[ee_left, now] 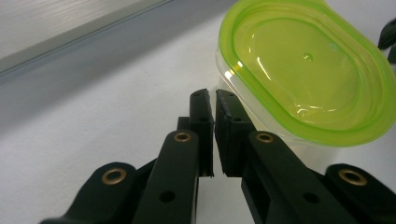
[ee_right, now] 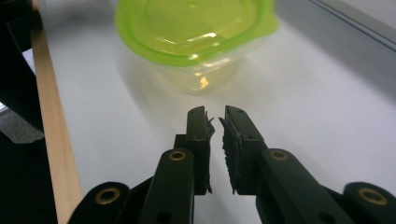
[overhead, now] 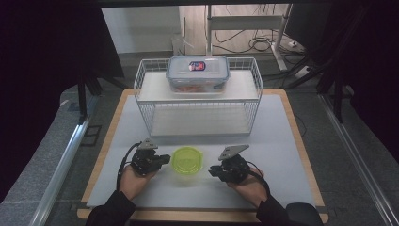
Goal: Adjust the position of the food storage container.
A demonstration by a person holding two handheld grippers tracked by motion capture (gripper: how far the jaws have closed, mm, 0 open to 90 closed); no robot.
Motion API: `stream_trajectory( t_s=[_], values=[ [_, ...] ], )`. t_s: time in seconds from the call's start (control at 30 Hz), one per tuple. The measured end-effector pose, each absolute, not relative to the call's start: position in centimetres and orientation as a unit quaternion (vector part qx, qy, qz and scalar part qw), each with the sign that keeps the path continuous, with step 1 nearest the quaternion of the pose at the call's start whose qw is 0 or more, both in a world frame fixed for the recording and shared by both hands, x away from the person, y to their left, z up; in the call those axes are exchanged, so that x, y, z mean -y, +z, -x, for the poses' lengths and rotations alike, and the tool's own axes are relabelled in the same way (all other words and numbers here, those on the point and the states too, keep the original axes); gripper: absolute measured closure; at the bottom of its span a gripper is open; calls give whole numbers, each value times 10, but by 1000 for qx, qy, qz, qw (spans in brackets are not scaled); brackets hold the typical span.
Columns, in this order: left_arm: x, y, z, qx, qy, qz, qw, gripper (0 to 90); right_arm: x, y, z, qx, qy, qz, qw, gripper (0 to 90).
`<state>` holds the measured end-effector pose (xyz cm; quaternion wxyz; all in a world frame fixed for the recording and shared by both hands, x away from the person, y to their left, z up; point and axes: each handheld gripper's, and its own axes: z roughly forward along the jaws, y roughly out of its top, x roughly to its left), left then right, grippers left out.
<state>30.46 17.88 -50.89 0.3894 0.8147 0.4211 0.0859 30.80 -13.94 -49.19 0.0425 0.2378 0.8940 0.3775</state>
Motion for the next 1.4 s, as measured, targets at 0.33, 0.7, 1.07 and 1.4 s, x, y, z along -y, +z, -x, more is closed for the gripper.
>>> stream_trajectory(
  t_s=[0.33, 0.7, 1.07, 1.4],
  values=[
    [-183, -507, -300, -438, 84, -806, 389, 886, 151, -491, -309, -891, 374, -254, 45, 779],
    [-165, -524, -308, -423, 34, -830, 361, 900, 151, -491, -308, -893, 370, -251, 47, 777],
    [-139, -533, -310, -404, 14, -844, 352, 900, 171, -490, -309, -885, 370, -278, 52, 763],
    [-115, -531, -310, -378, 30, -856, 351, 889, 192, -488, -311, -877, 368, -302, 68, 736]
  ],
)
